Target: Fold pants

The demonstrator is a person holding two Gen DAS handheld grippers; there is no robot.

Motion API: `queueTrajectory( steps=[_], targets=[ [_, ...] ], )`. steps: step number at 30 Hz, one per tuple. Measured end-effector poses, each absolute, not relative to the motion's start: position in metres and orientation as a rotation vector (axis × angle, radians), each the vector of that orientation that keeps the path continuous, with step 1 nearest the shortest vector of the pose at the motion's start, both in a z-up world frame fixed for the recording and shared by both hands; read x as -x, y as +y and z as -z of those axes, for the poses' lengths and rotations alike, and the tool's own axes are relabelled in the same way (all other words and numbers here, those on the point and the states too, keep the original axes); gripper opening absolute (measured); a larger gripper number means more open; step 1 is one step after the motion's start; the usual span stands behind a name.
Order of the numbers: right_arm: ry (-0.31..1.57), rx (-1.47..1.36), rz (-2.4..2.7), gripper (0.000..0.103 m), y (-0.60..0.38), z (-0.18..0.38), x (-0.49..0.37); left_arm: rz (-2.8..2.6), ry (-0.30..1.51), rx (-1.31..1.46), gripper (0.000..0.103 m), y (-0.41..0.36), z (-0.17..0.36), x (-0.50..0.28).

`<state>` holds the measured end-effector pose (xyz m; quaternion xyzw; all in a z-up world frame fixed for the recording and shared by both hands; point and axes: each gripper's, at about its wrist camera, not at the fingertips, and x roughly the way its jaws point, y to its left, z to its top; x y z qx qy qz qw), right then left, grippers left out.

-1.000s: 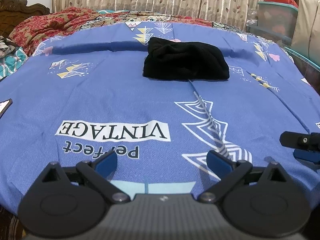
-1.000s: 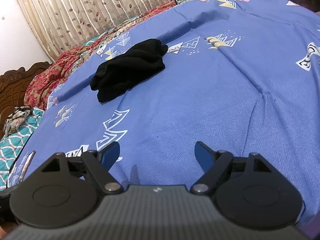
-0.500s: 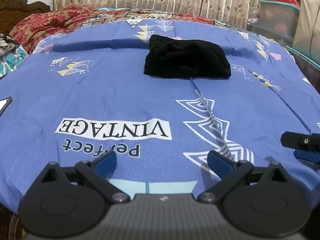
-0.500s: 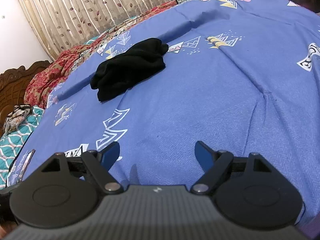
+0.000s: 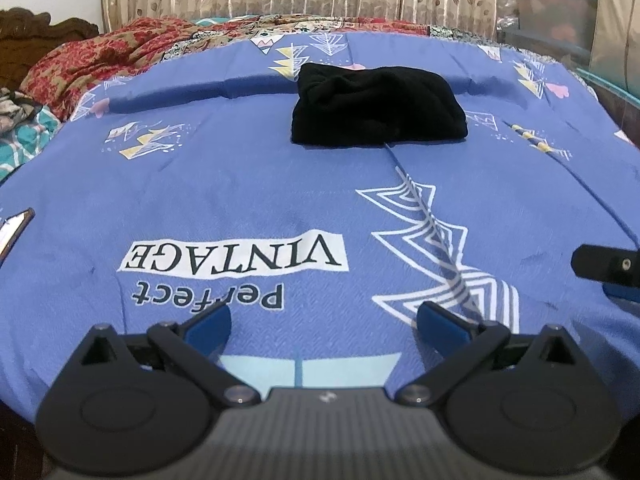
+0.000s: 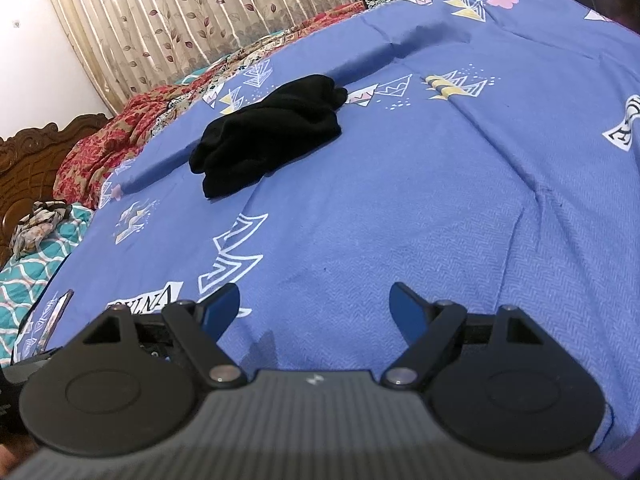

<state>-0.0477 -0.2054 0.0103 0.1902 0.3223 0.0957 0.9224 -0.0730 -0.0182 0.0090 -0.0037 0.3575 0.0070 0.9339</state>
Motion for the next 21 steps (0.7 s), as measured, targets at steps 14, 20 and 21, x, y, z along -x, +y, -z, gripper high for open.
queueTrajectory(
  steps=[14, 20, 21],
  targets=[
    [0.636, -0.415, -0.205, 0.084, -0.2091, -0.0143, 0.0542, -0.066, 0.733, -0.048, 0.103, -0.021, -0.01, 0.0769],
    [0.641, -0.418, -0.212, 0.084, -0.2098, -0.0138, 0.0547, -0.075, 0.752, -0.046, 0.103, -0.0191, -0.0082, 0.0756],
    [0.644, -0.419, -0.212, 0.084, -0.2096, -0.0138, 0.0546, -0.075, 0.758, -0.045, 0.103, -0.0189, -0.0076, 0.075]
  ],
)
